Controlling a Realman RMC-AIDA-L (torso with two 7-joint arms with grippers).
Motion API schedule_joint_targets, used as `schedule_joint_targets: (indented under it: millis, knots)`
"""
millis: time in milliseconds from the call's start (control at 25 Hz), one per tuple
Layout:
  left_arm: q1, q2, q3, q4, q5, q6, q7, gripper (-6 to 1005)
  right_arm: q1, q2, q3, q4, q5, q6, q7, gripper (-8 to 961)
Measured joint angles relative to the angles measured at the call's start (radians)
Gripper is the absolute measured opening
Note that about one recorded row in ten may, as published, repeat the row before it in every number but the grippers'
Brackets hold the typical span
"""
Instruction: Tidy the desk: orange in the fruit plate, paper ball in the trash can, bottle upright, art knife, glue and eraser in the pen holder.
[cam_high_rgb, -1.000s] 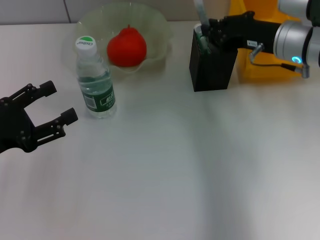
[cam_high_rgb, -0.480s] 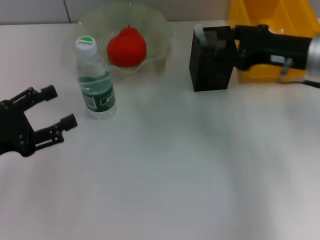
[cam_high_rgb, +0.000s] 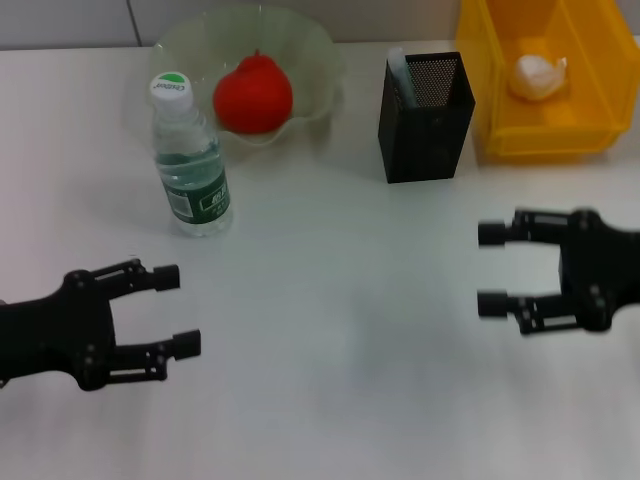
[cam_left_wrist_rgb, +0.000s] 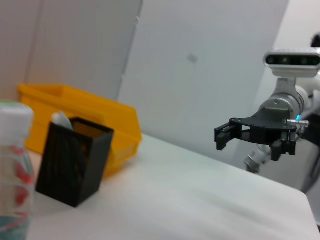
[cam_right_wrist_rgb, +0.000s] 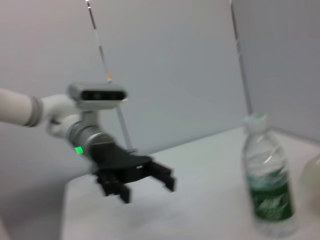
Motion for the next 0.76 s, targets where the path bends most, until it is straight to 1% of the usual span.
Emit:
schedule_joint_targets:
  millis: [80, 200, 320, 360, 400, 440, 760]
  knots:
    - [0.0, 0.0, 0.0, 0.0, 0.0, 0.0, 0.0, 862, -0.008, -0.003, 0.0, 0.021, -0.023, -0.006, -0.006, 817]
    - [-0.006, -0.003, 0.0, 0.0, 0.014, 0.0, -0.002, 862, -0.021, 0.001, 0.001, 0.023, -0.047, -0.006, -0.025, 823]
    - [-0.006, -0.003, 0.0, 0.0, 0.014, 0.0, -0.002, 862, -0.027, 0.001, 0.001, 0.031, -0.052, -0.007, -0.054, 824]
    - [-0.033, -0.005, 0.0, 0.0, 0.051, -0.012, -0.019, 862, -0.028, 0.0, 0.001, 0.033, -0.053, -0.01, -0.06, 824]
    - [-0.033, -0.005, 0.0, 0.0, 0.051, -0.012, -0.019, 862, -0.028, 0.0, 0.002, 0.034, -0.055, -0.012, -0.065, 824]
    - [-0.052, -0.008, -0.001, 0.002, 0.079, -0.014, -0.035, 862, -0.029, 0.002, 0.002, 0.035, -0.058, -0.012, -0.07, 824]
    - [-0.054, -0.013, -0.001, 0.004, 0.091, -0.015, -0.039, 862, -0.027, 0.015, 0.003, 0.043, -0.066, -0.008, -0.089, 824]
